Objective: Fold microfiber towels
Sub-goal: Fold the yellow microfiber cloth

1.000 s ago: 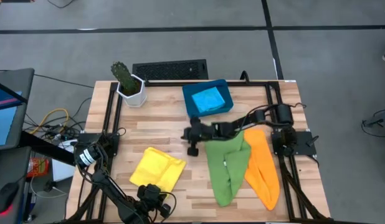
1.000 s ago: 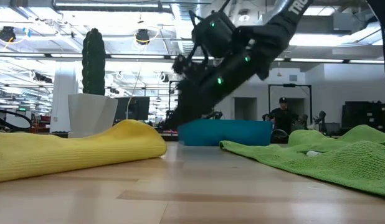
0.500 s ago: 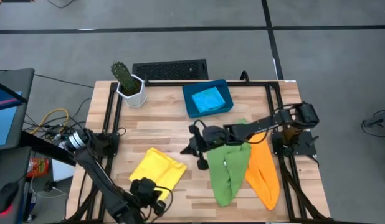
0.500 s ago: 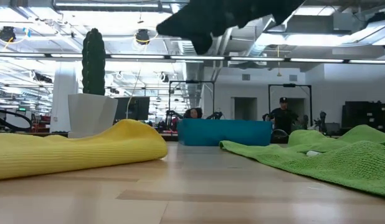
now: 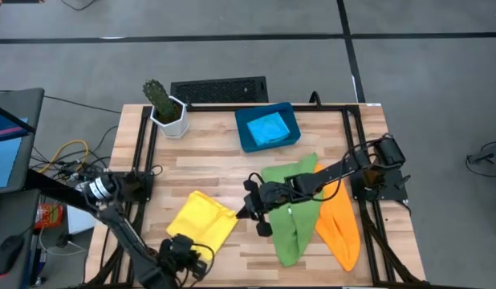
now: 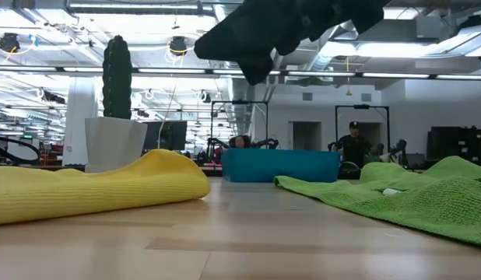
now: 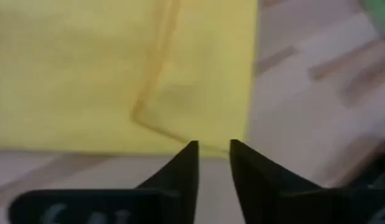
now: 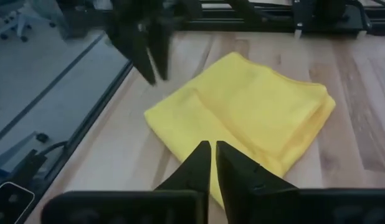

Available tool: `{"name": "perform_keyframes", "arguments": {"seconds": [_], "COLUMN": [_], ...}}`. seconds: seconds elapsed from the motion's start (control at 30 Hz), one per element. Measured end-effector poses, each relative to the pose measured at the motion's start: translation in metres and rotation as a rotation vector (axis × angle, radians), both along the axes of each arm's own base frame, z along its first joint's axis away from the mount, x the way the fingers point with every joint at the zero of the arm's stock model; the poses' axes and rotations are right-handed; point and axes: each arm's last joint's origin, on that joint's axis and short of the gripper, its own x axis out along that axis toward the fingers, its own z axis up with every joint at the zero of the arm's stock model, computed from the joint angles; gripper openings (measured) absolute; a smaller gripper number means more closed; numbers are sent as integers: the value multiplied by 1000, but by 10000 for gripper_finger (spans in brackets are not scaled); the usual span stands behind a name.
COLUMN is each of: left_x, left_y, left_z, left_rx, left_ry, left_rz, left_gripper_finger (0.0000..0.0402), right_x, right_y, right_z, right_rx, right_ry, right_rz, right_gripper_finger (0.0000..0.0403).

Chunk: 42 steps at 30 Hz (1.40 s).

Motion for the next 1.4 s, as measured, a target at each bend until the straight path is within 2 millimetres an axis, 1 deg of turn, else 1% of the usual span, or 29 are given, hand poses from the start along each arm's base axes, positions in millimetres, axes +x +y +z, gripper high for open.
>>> {"name": "perform_keyframes", "arguments": {"seconds": [0.07, 0.13, 0.2, 0.27, 0.33, 0.37, 0.4, 0.47, 0.57, 0.7, 0.8, 0.87, 0.93, 1.0, 1.07, 1.13, 1.23, 1.33, 1.4], "left_x": [0, 0, -2, -7, -13, -18, -22, -30, -32, -31, -28, -20, -11, -2, 11, 28, 53, 71, 79], "left_y": [6, 12, 19, 27, 36, 38, 38, 34, 30, 40, 46, 43, 38, 36, 38, 46, 62, 80, 91], "left_z": [-12, -12, -2, 15, 27, 27, 24, 15, -8, -38, -51, -56, -56, -55, -54, -51, -47, -45, -41], "left_rx": [58, 80, 105, 135, 162, 175, 175, 146, 84, 30, -27, -118, -193, -241, -315, -338, -307, -272, -260], "left_ry": [58, 72, 67, 51, 118, 185, 244, 258, 149, 77, 14, -59, -136, -210, -266, -333, -386, -381, -344], "left_rz": [29, 83, 106, 105, 108, 113, 118, 105, 75, 86, 77, 65, 73, 96, 147, 194, 191, 175, 121], "left_gripper_finger": [115, 139, 156, 163, 161, 157, 152, 139, 119, 93, 77, 69, 61, 54, 45, 37, 25, 12, 4], "right_x": [0, 0, -1, -3, -5, -6, -7, -10, -13, -16, -17, -19, -21, -23, -25, -27, -30, -33, -36], "right_y": [0, 0, 0, 4, 9, 12, 14, 19, 24, 25, 24, 24, 26, 30, 36, 41, 49, 61, 75], "right_z": [1, 1, 1, 0, -2, -2, -3, -4, -6, -9, -12, -14, -15, -16, -15, -15, -16, -14, -8], "right_rx": [15, 32, 45, 60, 64, 63, 61, 60, 67, 68, 60, 64, 66, 61, 58, 55, 25, -23, -53], "right_ry": [3, 8, 22, 39, 62, 70, 74, 86, 118, 170, 202, 232, 252, 260, 254, 251, 240, 185, 87], "right_rz": [-7, -6, 6, 19, 37, 46, 53, 64, 69, 58, 55, 46, 48, 63, 81, 92, 76, 35, 35], "right_gripper_finger": [57, 62, 63, 63, 64, 64, 64, 64, 64, 64, 64, 64, 64, 64, 64, 64, 63, 60, 58]}}
